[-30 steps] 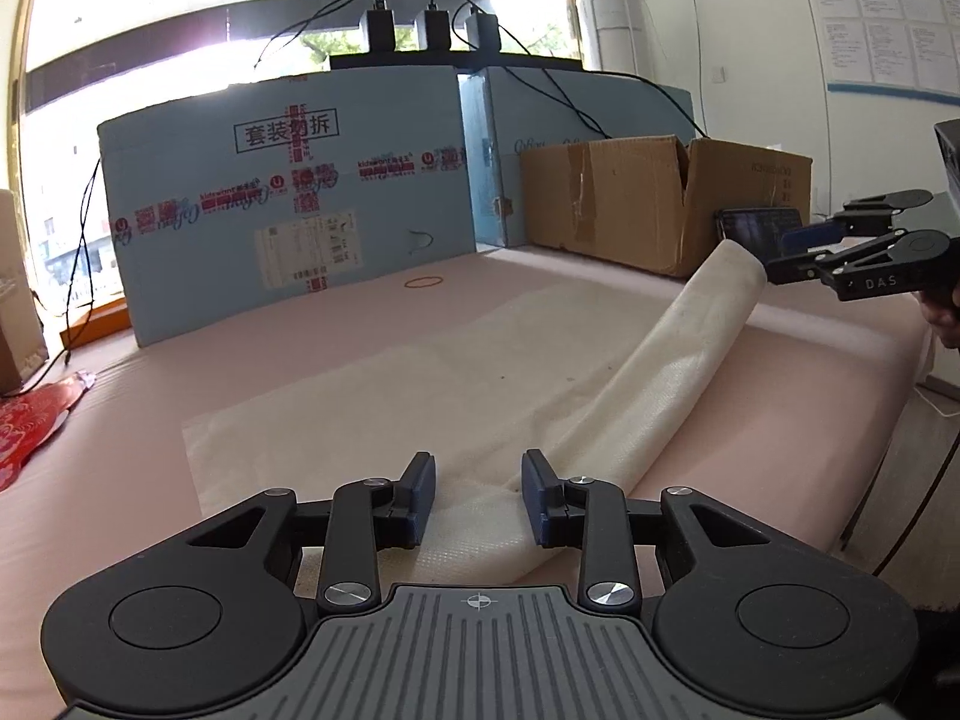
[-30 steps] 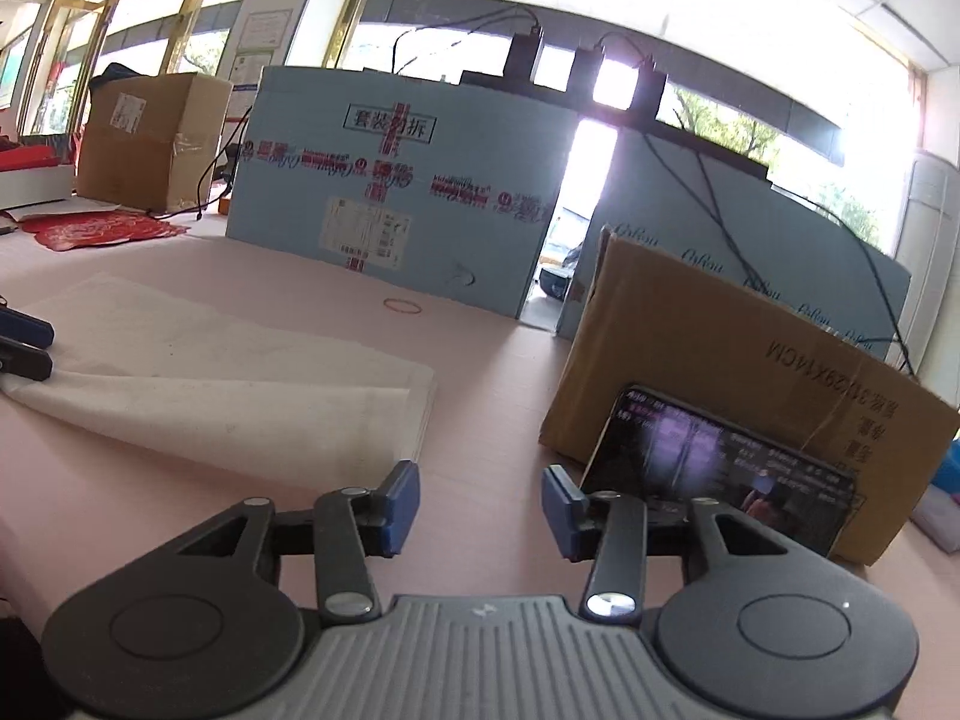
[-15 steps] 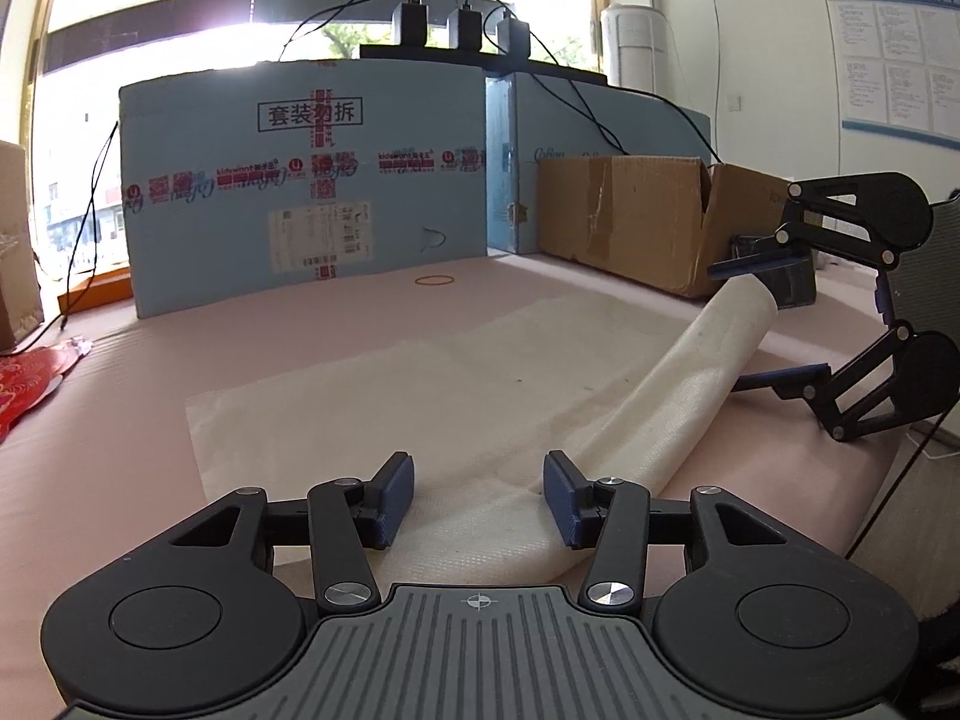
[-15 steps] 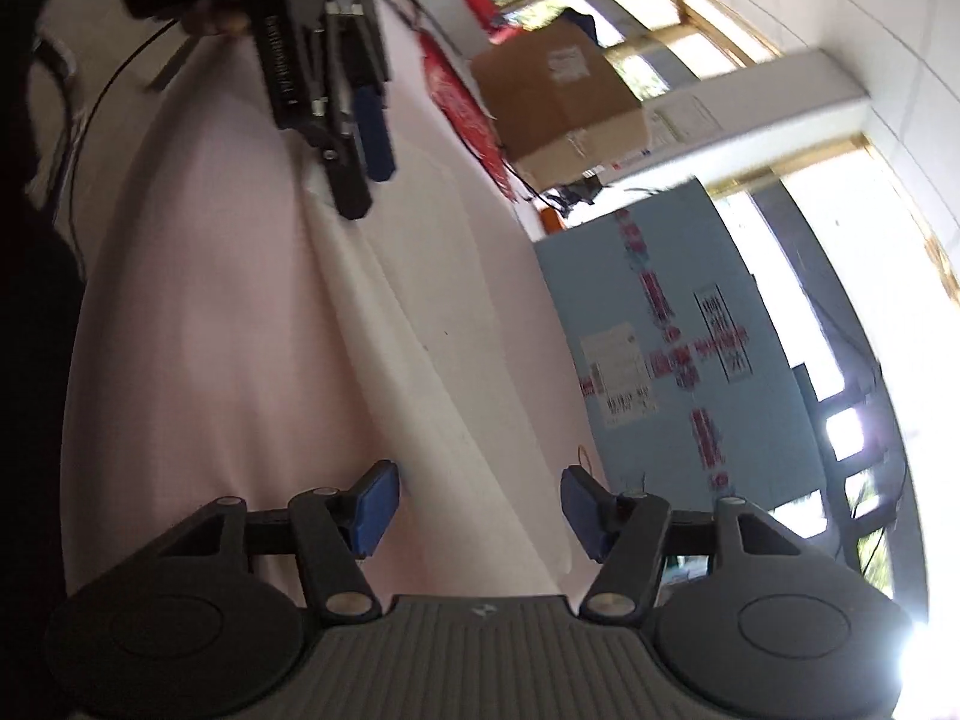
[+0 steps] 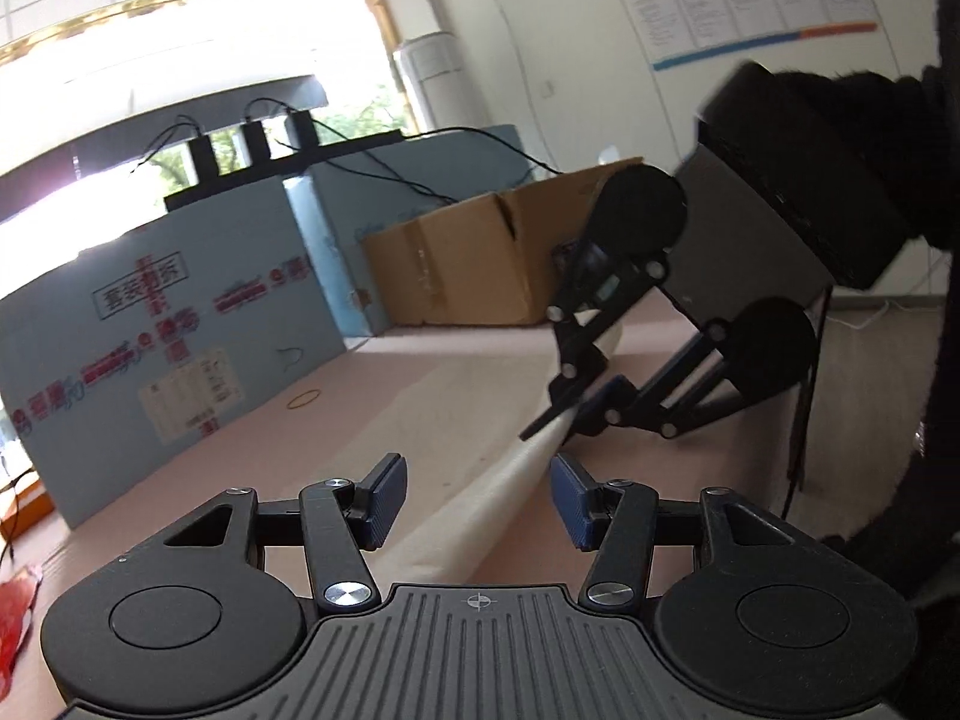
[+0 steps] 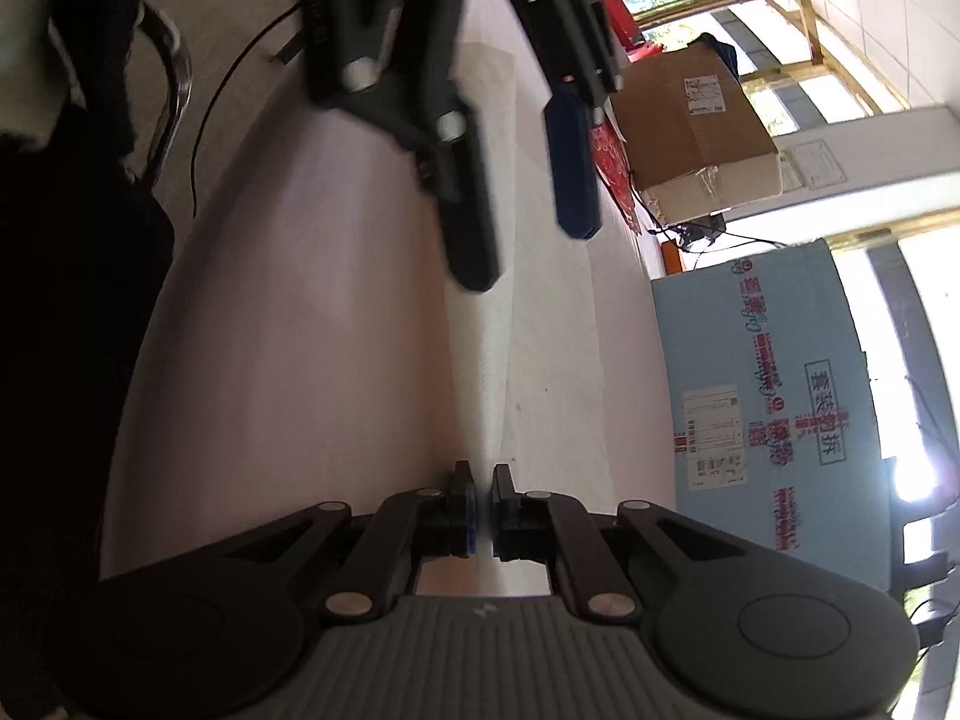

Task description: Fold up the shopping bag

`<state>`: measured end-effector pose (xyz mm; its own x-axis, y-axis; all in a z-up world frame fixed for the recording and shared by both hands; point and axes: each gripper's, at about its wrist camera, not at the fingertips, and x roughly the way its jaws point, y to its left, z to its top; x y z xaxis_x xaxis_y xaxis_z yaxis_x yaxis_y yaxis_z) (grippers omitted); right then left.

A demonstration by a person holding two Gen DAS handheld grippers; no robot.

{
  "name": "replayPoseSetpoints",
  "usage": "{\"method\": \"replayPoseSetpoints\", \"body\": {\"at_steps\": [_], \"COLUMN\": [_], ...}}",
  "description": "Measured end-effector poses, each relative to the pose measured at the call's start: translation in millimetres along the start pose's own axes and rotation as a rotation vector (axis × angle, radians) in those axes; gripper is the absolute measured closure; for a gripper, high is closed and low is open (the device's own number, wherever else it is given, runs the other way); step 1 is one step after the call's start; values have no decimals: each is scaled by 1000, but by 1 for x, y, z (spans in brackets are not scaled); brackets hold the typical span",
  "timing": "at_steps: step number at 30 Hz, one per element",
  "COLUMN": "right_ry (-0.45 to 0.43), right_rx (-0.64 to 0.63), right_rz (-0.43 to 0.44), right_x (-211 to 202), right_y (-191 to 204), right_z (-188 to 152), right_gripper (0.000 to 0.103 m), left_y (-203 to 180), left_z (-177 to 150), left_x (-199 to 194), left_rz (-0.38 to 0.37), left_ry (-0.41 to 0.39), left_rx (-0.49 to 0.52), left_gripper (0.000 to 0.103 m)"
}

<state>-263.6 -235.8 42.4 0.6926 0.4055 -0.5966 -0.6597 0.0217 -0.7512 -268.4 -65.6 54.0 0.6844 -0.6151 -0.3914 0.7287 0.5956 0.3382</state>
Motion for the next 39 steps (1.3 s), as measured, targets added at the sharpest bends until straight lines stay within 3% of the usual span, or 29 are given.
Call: {"method": "replayPoseSetpoints", "body": {"at_steps": [1,4,7,9,12,16,21,27,30,34,39], "right_ry": [-8,-31,-53,-69,-82,-116,-192,-220,-210,-159,-41], "right_rx": [58,232,407,523,794,1138,1389,1515,1576,1616,1497], "right_rz": [34,135,236,303,449,544,609,535,479,380,139], "right_x": [-1,-4,-7,-9,-4,2,6,-9,-7,-5,-12], "right_y": [-8,-33,-58,-74,-102,-120,-118,-101,-100,-99,-90], "right_z": [-4,-16,-29,-37,-83,-154,-200,-224,-227,-220,-181], "right_gripper": [98,97,93,90,87,85,86,84,81,85,85], "left_y": [0,14,44,67,93,108,119,125,123,120,117], "left_z": [-1,-7,-16,-32,-50,-64,-73,-79,-79,-75,-70], "left_x": [3,9,10,13,12,8,2,-8,-8,-8,-15], "left_rz": [-12,-44,-122,-185,-237,-240,-218,-154,-134,-97,18], "left_ry": [27,96,124,130,118,102,93,82,79,86,107], "left_rx": [11,-46,-221,-397,-593,-705,-762,-796,-798,-782,-755], "left_gripper": [53,75,85,85,85,85,84,83,83,83,82]}}
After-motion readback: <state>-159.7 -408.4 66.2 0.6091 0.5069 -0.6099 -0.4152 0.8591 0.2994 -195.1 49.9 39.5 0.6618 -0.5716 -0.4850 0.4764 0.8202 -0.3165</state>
